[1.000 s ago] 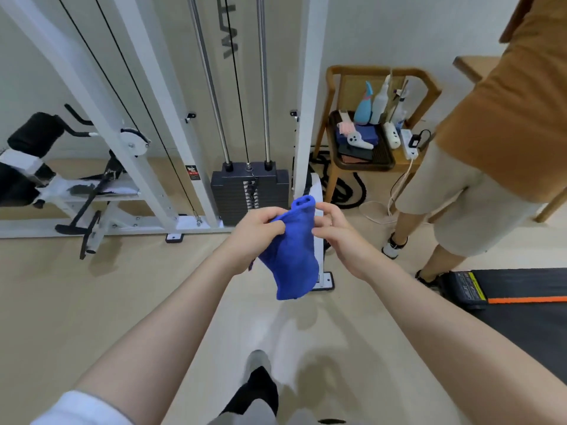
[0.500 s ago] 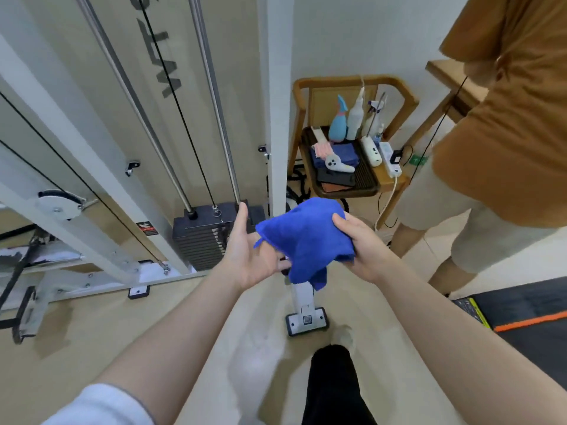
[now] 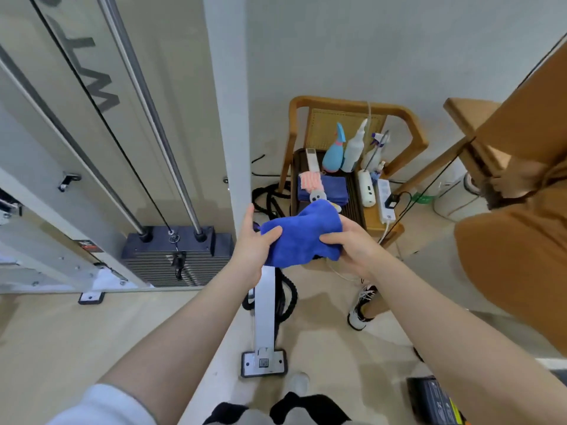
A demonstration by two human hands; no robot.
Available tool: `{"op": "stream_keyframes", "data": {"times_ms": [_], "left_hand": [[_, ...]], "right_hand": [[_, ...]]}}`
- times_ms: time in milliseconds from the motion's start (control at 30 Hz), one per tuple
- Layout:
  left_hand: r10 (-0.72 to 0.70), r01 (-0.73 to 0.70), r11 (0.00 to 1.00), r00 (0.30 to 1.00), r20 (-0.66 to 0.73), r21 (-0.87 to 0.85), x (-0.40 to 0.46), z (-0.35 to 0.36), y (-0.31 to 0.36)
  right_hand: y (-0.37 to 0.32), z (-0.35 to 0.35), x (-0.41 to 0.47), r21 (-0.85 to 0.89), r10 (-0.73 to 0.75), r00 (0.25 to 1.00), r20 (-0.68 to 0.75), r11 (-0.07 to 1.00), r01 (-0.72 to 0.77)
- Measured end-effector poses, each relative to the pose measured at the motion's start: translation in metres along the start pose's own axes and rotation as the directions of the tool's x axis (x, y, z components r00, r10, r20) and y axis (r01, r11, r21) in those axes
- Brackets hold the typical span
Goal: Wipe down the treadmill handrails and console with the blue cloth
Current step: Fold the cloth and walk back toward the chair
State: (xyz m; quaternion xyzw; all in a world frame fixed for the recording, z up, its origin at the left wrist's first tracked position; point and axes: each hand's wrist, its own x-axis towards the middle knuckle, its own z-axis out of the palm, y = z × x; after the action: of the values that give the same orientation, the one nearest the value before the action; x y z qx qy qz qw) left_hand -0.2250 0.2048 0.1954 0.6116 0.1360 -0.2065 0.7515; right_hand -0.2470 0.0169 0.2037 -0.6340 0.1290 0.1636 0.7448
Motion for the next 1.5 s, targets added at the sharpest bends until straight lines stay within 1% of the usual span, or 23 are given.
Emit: {"op": "stream_keyframes", "data": {"times_ms": [33, 100, 233, 300, 367, 433, 533, 600, 700, 733, 833, 933, 1000, 1067, 1133, 1233, 1300, 1367, 1400, 1433, 1500], "left_hand": [[0.040, -0.040, 0.998, 0.999, 0.001, 0.057, 0.005, 0.006, 0.002], [0.081, -0.089, 0.984, 0.995, 0.059, 0.151, 0.015, 0.015, 0.006], [0.050, -0.101, 0.944, 0.985, 0.168, 0.314, 0.047, 0.025, 0.010], [0.028, -0.122, 0.890, 0.976, 0.215, 0.439, 0.068, 0.028, 0.010], [0.003, -0.132, 0.831, 0.972, 0.233, 0.540, 0.089, 0.034, 0.009], [0.014, -0.167, 0.768, 0.970, 0.244, 0.618, 0.115, 0.046, 0.007], [0.023, -0.183, 0.756, 0.967, 0.254, 0.628, 0.162, 0.070, 0.005], [0.013, -0.166, 0.789, 0.967, 0.254, 0.591, 0.194, 0.091, 0.005], [-0.093, 0.008, 0.894, 0.981, 0.168, 0.448, 0.241, 0.119, -0.003], [-0.123, 0.056, 0.914, 0.982, 0.143, 0.401, 0.256, 0.127, -0.007], [-0.169, 0.128, 0.944, 0.979, 0.112, 0.303, 0.308, 0.151, -0.020], [-0.186, 0.162, 0.946, 0.981, 0.058, 0.282, 0.353, 0.171, -0.029], [-0.186, 0.168, 0.941, 0.982, 0.033, 0.295, 0.380, 0.181, -0.036], [-0.183, 0.160, 0.934, 0.982, 0.042, 0.318, 0.405, 0.187, -0.048], [-0.175, 0.143, 0.914, 0.983, 0.053, 0.380, 0.429, 0.193, -0.062], [-0.124, 0.072, 0.836, 0.991, 0.060, 0.544, 0.468, 0.200, -0.084], [-0.036, 0.012, 0.793, 0.999, 0.027, 0.609, 0.497, 0.203, -0.096], [0.045, 0.020, 0.770, 0.995, -0.085, 0.637, 0.521, 0.206, -0.102], [0.088, 0.022, 0.736, 0.988, -0.127, 0.677, 0.531, 0.208, -0.103], [0.116, 0.015, 0.681, 0.985, -0.128, 0.732, 0.540, 0.210, -0.105], [0.095, -0.022, 0.612, 0.994, -0.045, 0.790, 0.550, 0.213, -0.112]], "right_hand": [[-0.001, -0.007, 0.005, 0.001, 0.001, 1.000, 0.013, 1.000, -0.001], [0.001, -0.018, 0.014, 0.024, -0.018, 1.000, 0.002, 1.000, 0.018], [0.006, -0.034, 0.036, 0.043, -0.093, 0.981, -0.168, 0.994, 0.101], [0.008, -0.045, 0.053, 0.032, -0.119, 0.972, -0.202, 0.991, 0.127], [0.005, -0.059, 0.069, 0.000, -0.134, 0.966, -0.219, 0.990, 0.138], [-0.001, -0.075, 0.087, -0.035, -0.171, 0.964, -0.202, 0.985, 0.167], [-0.009, -0.106, 0.120, -0.035, -0.173, 0.973, -0.152, 0.985, 0.170], [-0.011, -0.134, 0.147, -0.044, -0.153, 0.974, -0.165, 0.988, 0.148], [-0.013, -0.173, 0.189, -0.052, -0.120, 0.966, -0.227, 0.992, 0.111], [-0.013, -0.186, 0.203, -0.056, -0.106, 0.965, -0.241, 0.994, 0.095], [-0.010, -0.218, 0.241, -0.050, -0.031, 0.966, -0.258, 0.999, 0.018], [-0.004, -0.245, 0.277, -0.059, 0.055, 0.954, -0.293, 0.995, -0.075], [0.002, -0.259, 0.301, -0.107, 0.073, 0.946, -0.315, 0.988, -0.112], [0.008, -0.271, 0.326, -0.135, 0.074, 0.947, -0.312, 0.983, -0.122], [0.012, -0.282, 0.353, -0.173, 0.079, 0.954, -0.290, 0.976, -0.134], [0.022, -0.300, 0.394, -0.204, 0.103, 0.951, -0.292, 0.965, -0.167], [0.036, -0.311, 0.418, -0.129, 0.162, 0.920, -0.357, 0.967, -0.220], [0.053, -0.320, 0.436, -0.048, 0.215, 0.874, -0.435, 0.964, -0.262], [0.062, -0.324, 0.442, -0.061, 0.220, 0.851, -0.477, 0.957, -0.282], [0.073, -0.329, 0.448, -0.091, 0.217, 0.831, -0.513, 0.948, -0.304], [0.089, -0.335, 0.454, -0.161, 0.244, 0.797, -0.553, 0.907, -0.389]]}}
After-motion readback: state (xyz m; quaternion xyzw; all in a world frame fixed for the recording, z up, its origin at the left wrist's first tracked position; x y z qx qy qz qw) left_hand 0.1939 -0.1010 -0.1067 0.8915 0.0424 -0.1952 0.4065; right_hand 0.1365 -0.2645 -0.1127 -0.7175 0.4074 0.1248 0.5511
